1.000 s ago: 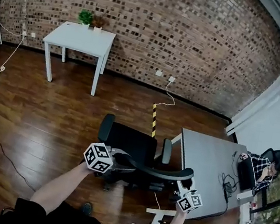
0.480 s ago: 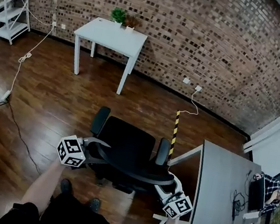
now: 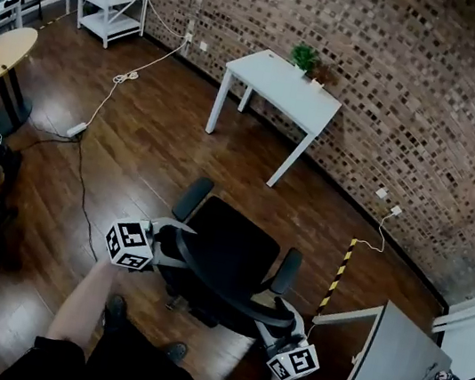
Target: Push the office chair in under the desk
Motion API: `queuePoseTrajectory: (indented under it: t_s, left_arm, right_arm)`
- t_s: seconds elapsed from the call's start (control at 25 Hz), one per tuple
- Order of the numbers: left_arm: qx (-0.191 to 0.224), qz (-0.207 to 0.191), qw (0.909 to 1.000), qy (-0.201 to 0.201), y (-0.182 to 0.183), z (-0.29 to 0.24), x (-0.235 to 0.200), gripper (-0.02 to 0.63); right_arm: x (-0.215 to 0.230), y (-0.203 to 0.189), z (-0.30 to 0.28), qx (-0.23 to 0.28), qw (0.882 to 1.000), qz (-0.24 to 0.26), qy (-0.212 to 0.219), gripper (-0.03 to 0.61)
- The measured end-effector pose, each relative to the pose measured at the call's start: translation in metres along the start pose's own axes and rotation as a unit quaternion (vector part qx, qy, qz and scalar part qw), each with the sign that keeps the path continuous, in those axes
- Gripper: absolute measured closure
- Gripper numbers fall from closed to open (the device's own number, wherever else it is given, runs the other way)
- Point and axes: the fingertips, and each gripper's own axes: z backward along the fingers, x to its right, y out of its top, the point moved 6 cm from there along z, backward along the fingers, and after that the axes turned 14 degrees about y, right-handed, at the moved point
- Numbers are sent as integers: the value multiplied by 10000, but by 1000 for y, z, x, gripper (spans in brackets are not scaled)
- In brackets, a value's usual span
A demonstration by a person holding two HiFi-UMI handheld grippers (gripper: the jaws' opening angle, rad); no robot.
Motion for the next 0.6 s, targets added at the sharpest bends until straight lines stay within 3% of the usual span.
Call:
queuePoseTrajectory:
  t_s: [0.2,0.44,0.6]
  left_arm:
    - [90,17,9983,579,3,82,-65,111]
    - [216,-22,9963,833,-26,132,-136,87]
    - [82,-32,9956,937,-6,156,-178,74]
  right_arm:
    - [-10,-10,-98,-136,9981,-93,590,318]
    - [-12,-46,-180,-179,9971,7,739,319]
    - [-9,-33,-227,-104,9970,-69,767,320]
